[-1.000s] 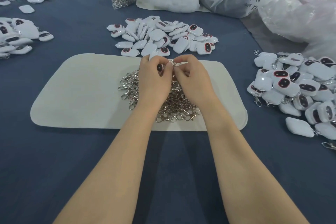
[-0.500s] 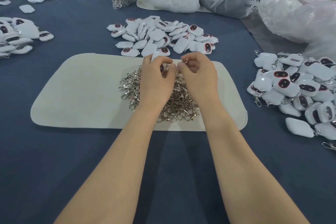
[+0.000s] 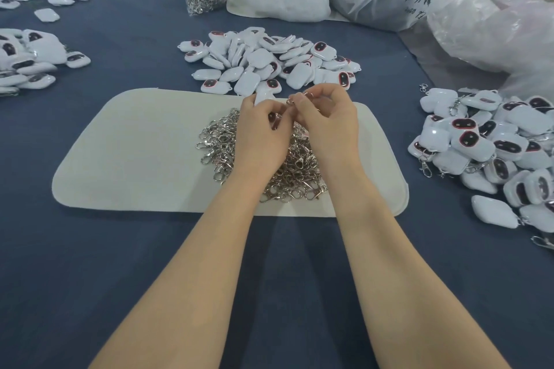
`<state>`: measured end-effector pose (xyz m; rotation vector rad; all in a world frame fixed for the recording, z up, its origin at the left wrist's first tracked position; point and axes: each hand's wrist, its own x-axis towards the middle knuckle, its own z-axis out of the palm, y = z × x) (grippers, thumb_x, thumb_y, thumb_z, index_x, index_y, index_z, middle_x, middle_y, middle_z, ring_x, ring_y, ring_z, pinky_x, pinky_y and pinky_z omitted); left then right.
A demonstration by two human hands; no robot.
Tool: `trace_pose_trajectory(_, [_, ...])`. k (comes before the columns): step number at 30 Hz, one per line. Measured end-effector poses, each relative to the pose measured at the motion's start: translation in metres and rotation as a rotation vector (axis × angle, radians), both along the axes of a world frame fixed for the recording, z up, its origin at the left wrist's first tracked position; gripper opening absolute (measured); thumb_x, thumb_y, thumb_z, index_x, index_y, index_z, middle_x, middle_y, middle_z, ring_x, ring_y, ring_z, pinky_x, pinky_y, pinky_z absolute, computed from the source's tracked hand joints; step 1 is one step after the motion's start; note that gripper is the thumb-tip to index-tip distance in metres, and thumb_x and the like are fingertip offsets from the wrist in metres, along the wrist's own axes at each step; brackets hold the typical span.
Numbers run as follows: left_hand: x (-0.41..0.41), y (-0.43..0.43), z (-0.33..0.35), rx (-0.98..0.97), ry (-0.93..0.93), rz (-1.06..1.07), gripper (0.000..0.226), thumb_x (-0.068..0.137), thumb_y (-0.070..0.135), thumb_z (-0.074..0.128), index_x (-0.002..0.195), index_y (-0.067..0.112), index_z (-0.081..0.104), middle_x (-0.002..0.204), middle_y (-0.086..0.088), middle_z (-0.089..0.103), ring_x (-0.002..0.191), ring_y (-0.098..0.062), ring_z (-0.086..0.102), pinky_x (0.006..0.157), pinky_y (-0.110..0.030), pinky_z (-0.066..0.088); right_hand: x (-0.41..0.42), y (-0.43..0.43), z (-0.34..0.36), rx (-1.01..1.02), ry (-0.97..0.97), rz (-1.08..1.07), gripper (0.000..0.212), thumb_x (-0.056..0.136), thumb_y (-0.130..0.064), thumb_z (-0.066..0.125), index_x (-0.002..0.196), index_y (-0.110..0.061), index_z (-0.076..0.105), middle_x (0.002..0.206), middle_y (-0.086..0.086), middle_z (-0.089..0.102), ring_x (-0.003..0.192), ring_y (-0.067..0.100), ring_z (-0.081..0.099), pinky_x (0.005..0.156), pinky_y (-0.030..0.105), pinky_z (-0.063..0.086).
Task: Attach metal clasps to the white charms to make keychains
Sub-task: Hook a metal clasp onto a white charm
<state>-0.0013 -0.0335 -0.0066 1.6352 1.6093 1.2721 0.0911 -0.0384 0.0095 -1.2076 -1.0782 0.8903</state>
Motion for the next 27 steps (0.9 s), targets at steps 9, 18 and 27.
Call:
trace_pose_trajectory(9, [-0.0043,0.0019,0.0029,-0.014,-0.081,0.049,0.016,0.092,0.027,0.058,0.09,0.016,0.068,0.1,-0.009,0.062,0.088,-0.015,0.055,0.077,-0.024,0.04,-0.0006,0.0013,-0.0022,0.012,-0.002,-0.026,0.017,0.09,-0.004,0.06,0.083,-0.016,0.049,0.077,-0.002,0.062,0.075,0.013,0.069,0.079,0.032,0.057])
trace_pose_trajectory(18, [-0.0033,0.0,0.0022,0.008,-0.024,0.059,0.01,0.091,0.027,0.061,0.083,0.021,0.062,0.1,-0.003,0.05,0.072,0.001,0.045,0.066,-0.014,0.029,-0.0036,0.0011,-0.0035,0.004,-0.085,-0.018,0.016,0.089,-0.009,0.061,0.084,-0.019,0.049,0.088,0.009,0.066,0.076,0.014,0.068,0.083,0.045,0.056])
trace_pose_trajectory(27, [-0.0043,0.0008,0.0027,-0.006,0.037,0.093,0.02,0.093,0.032,0.056,0.083,0.018,0.066,0.098,-0.006,0.061,0.073,-0.006,0.05,0.065,-0.015,0.031,-0.0063,0.0003,-0.0036,0.038,-0.102,-0.043,0.02,0.089,-0.009,0.06,0.083,-0.023,0.047,0.096,0.013,0.064,0.086,0.024,0.068,0.085,0.048,0.054])
